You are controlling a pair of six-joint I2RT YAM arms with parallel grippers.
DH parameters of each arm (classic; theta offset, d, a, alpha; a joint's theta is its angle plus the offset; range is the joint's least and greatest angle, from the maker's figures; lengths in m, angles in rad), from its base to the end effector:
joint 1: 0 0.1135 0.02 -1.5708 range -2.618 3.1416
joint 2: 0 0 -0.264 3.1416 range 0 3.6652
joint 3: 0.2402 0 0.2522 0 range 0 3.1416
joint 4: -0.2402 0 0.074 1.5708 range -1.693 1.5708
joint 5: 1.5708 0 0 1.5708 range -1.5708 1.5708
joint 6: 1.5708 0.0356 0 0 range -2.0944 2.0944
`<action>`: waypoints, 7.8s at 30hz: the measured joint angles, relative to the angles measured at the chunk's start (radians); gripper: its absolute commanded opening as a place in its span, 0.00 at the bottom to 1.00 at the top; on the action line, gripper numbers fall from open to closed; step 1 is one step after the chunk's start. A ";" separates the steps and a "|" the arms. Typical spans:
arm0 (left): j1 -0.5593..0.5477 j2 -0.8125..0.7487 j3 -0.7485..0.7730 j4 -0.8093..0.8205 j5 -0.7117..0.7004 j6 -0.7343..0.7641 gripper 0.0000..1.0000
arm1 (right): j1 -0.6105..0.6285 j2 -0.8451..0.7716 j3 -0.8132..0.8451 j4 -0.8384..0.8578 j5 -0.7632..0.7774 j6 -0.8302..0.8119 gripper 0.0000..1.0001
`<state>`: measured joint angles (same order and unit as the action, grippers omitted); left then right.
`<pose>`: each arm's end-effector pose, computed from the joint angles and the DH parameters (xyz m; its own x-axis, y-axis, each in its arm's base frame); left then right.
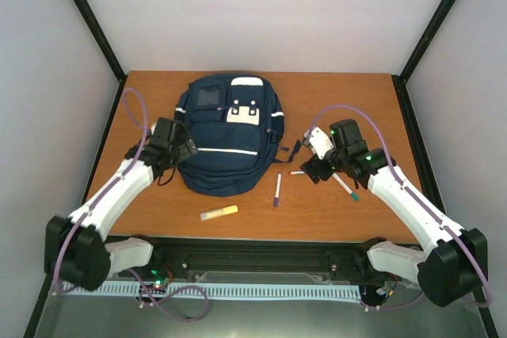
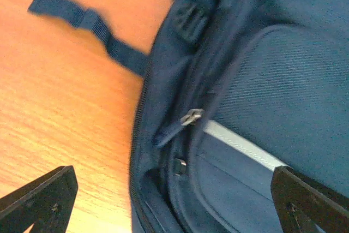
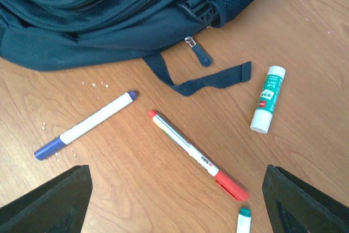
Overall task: Pack the student bag
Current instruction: Adjust the student bag at the center of the board, then pick up the stationery from the center of the board, then place the stationery in the student bag, then pick up the stationery from the center of the board.
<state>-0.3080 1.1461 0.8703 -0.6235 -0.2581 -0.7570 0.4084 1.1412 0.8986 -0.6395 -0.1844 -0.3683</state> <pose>0.2226 -0.0613 0.2602 -0.6397 -0.4933 -0.5895 -0.4093 0.8677 -0.2820 0.2099 0.0979 0.2688 -0.4820 -0.5942 -0.6439 -0.7191 0.6881 -0.0967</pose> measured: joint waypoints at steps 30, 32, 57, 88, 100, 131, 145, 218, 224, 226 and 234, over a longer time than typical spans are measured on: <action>-0.154 0.210 -0.208 0.391 0.491 -0.069 0.78 | -0.206 0.666 0.336 0.042 0.121 -0.045 0.58; -0.169 0.200 -0.206 0.375 0.490 -0.061 0.78 | -0.206 0.711 0.371 0.043 0.125 -0.038 0.58; -0.175 0.065 0.158 0.008 0.295 0.273 0.68 | -0.238 0.843 0.438 -0.005 0.119 0.064 0.18; -0.513 0.619 0.433 -0.084 -0.014 0.821 0.61 | -0.264 0.248 0.127 -0.007 -0.316 0.096 0.14; -0.538 0.639 0.417 -0.040 -0.164 0.878 0.60 | -0.264 0.271 0.127 -0.006 -0.332 0.090 0.15; -0.588 0.487 0.400 0.097 -0.407 0.982 0.01 | -0.265 0.239 0.119 0.009 -0.332 0.050 0.11; -0.420 0.474 0.578 0.007 -0.175 0.835 0.01 | 0.120 0.166 0.166 -0.079 -0.192 -0.222 0.13; -0.243 0.354 0.557 -0.048 0.134 0.628 0.01 | -0.105 0.190 0.115 -0.103 -0.019 -0.277 0.43; -0.243 0.352 0.556 -0.048 0.133 0.626 0.01 | -0.231 0.256 0.112 -0.166 0.000 -0.243 0.42; -0.243 0.352 0.555 -0.048 0.134 0.626 0.01 | -0.279 0.277 0.102 -0.179 0.014 -0.238 0.42; -0.243 0.352 0.555 -0.049 0.136 0.625 0.01 | -0.349 0.322 0.016 -0.218 0.087 -0.249 0.40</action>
<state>-0.5514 1.4986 1.4254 -0.6724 -0.1223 -0.1318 0.0593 1.4631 0.9150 -0.8574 -0.0971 -0.6174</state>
